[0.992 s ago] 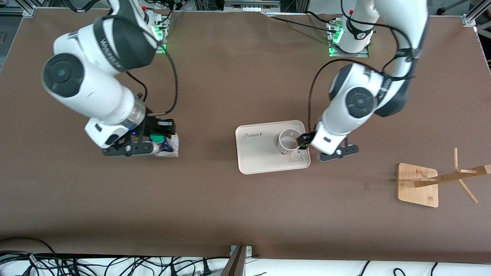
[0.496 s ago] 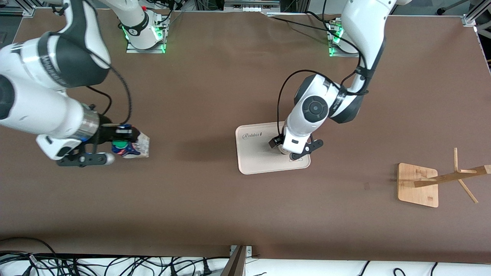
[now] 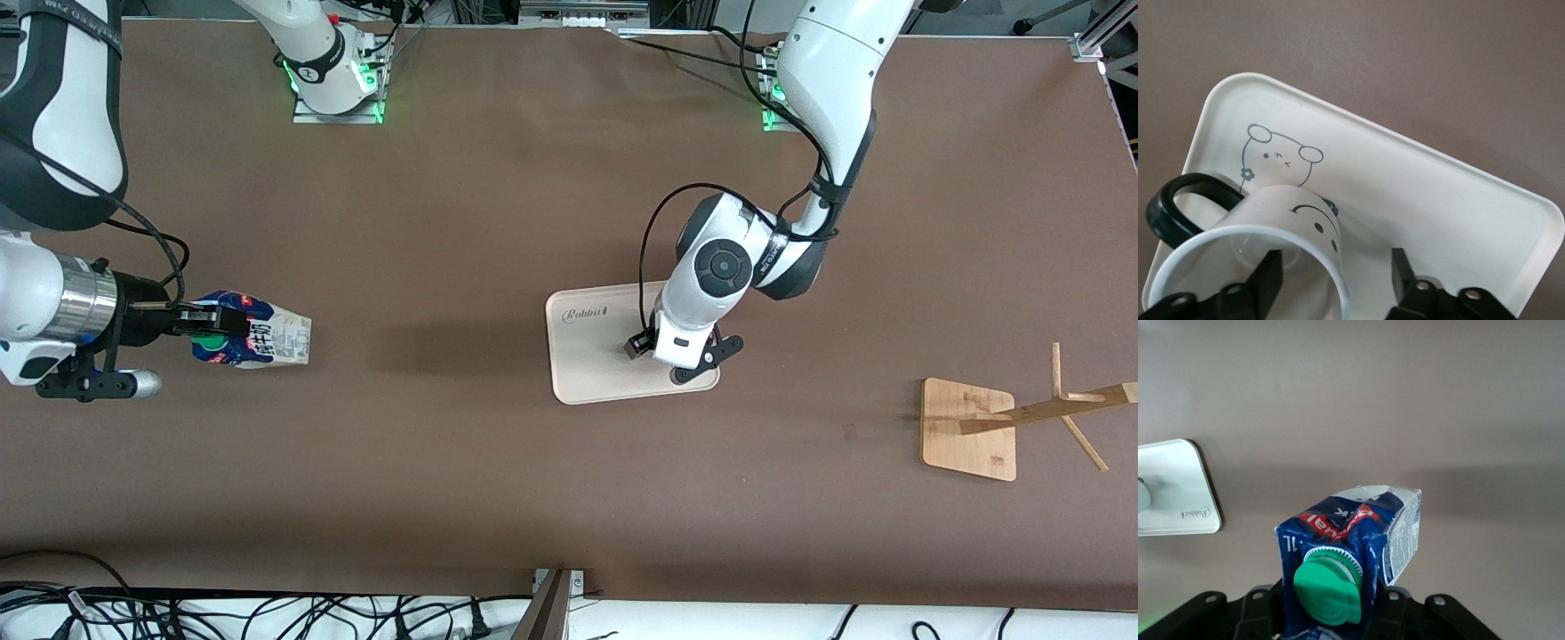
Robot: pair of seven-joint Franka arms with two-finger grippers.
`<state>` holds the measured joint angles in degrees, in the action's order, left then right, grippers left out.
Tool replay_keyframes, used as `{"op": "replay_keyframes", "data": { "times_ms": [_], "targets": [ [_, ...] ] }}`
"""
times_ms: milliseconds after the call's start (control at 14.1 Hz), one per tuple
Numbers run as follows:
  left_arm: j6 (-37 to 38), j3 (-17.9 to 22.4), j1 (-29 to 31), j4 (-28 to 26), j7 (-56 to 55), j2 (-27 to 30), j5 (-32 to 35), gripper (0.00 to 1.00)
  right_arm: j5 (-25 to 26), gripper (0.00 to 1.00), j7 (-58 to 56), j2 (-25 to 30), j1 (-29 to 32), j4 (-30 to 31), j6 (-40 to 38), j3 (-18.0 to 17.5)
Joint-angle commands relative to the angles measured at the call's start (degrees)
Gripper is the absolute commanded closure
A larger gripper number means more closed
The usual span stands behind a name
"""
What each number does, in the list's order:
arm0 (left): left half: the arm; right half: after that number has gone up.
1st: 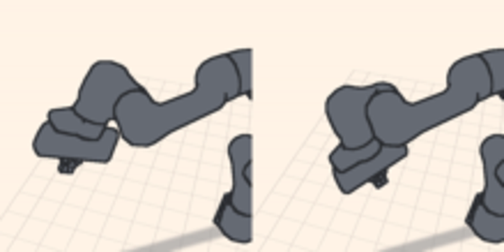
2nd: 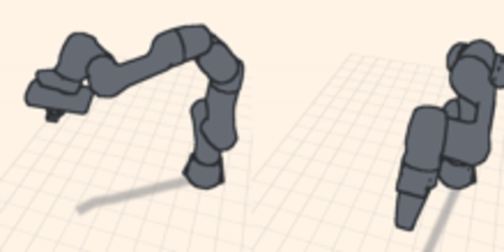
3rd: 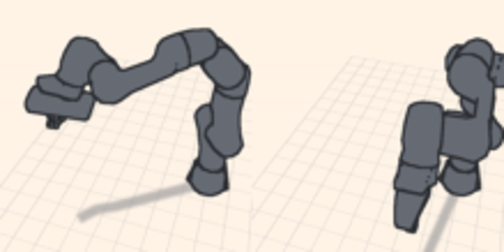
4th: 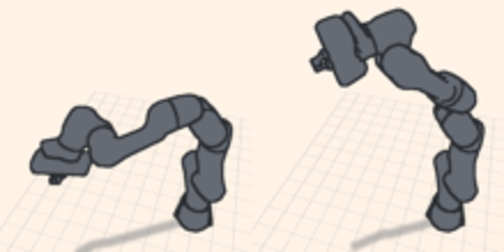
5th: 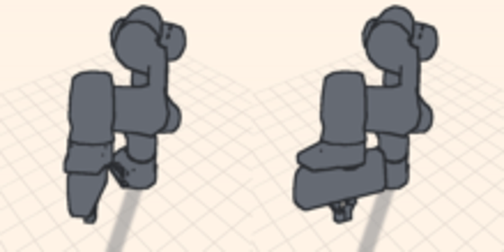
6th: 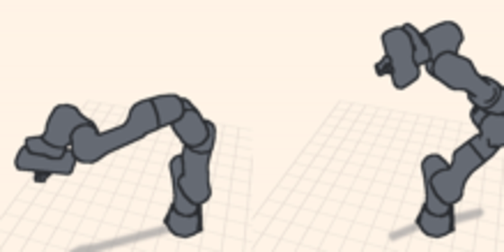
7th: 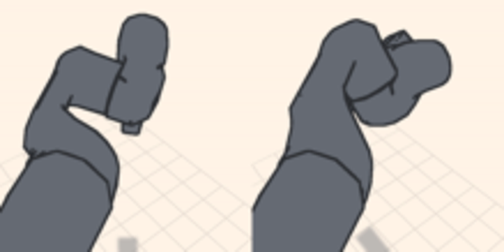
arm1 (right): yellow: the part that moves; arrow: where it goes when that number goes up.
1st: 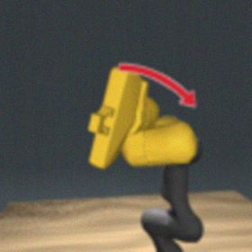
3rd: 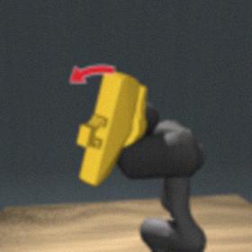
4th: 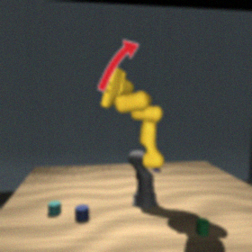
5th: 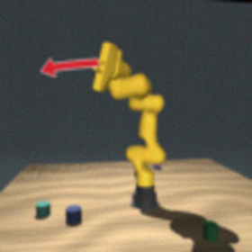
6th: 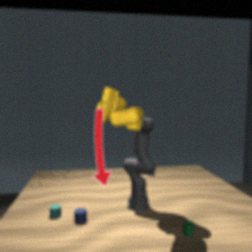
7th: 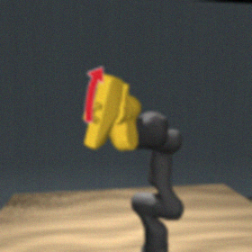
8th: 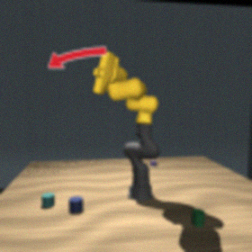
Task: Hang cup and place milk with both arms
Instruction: 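Carry the carton aside with the right gripper while the left gripper grasps the mug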
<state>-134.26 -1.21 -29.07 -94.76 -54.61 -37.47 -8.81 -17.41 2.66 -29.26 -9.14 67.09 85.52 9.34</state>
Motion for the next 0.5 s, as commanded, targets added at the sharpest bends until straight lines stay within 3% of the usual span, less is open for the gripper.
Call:
{"op": "replay_keyframes", "data": {
  "times_ms": [0,212,425],
  "targets": [
    [0.23,0.6,-0.46,1.07,2.84,0.55,0.11,1.0,-2.7,0.61,-1.95,0.35,2.27,2.69,-2.62,-0.55],
    [0.32,1.12,-0.46,1.07,3.11,1.17,0.54,1.0,-9.03,0.61,-3.79,0.09,5.87,6.37,-2.02,-0.46],
    [0.58,1.12,-0.46,0.98,2.67,1.26,1.6,1.0,-8.34,0.61,-5.38,0.26,5.97,8.75,0.87,-0.38]
  ]
}}
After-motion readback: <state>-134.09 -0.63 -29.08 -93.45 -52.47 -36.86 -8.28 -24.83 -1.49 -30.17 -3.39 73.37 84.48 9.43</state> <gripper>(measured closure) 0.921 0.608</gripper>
